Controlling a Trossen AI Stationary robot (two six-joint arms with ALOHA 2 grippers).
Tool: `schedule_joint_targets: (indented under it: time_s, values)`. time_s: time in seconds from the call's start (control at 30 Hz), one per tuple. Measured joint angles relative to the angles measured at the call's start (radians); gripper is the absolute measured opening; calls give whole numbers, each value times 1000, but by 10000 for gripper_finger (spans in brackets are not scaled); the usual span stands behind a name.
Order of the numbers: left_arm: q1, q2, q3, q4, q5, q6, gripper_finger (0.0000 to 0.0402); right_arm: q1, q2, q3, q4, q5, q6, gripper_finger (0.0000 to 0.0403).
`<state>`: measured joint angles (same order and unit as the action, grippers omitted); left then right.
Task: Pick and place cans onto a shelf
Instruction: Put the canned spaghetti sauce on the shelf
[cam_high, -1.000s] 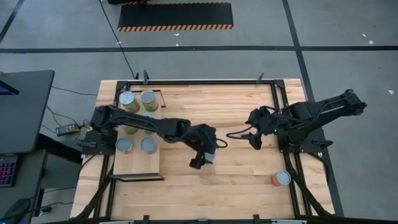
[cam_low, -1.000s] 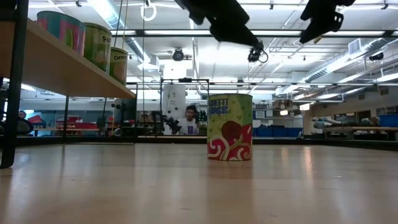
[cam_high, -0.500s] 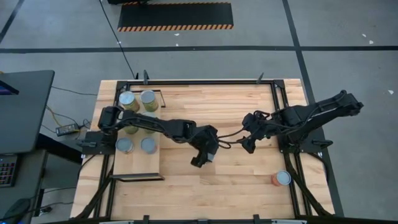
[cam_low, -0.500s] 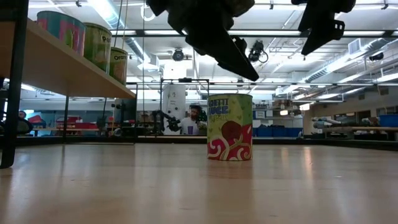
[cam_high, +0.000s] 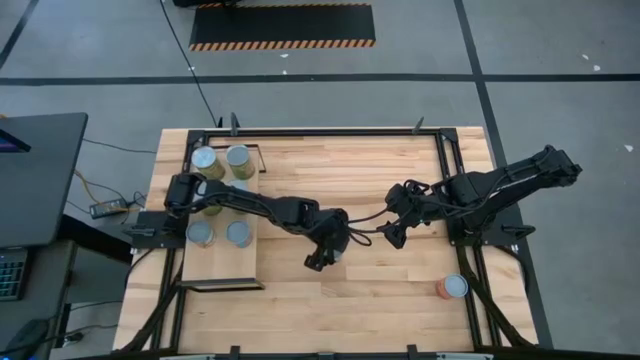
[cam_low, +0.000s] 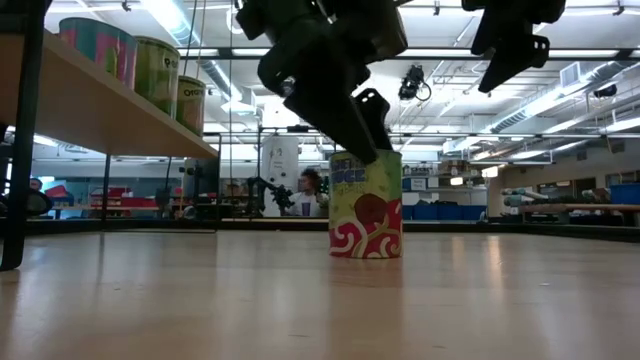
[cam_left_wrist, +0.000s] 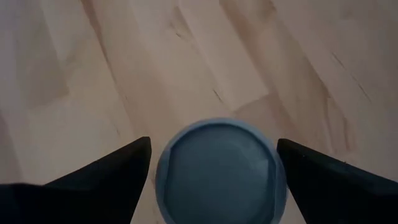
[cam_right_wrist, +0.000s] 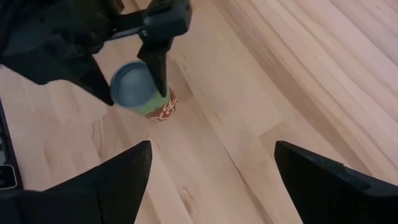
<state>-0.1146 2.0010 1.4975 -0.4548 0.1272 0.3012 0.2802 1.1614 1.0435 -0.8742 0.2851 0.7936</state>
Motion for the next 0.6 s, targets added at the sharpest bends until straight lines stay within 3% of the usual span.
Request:
schedule_joint_targets:
  time_s: [0.17, 0.6]
  values:
    - [0, -1, 1, -8, -50, 1, 355, 0, 0, 0, 14, 0, -8, 347]
    - [46, 39, 0, -63, -53, -55, 338, 0, -2, 0, 25, 0, -11, 347]
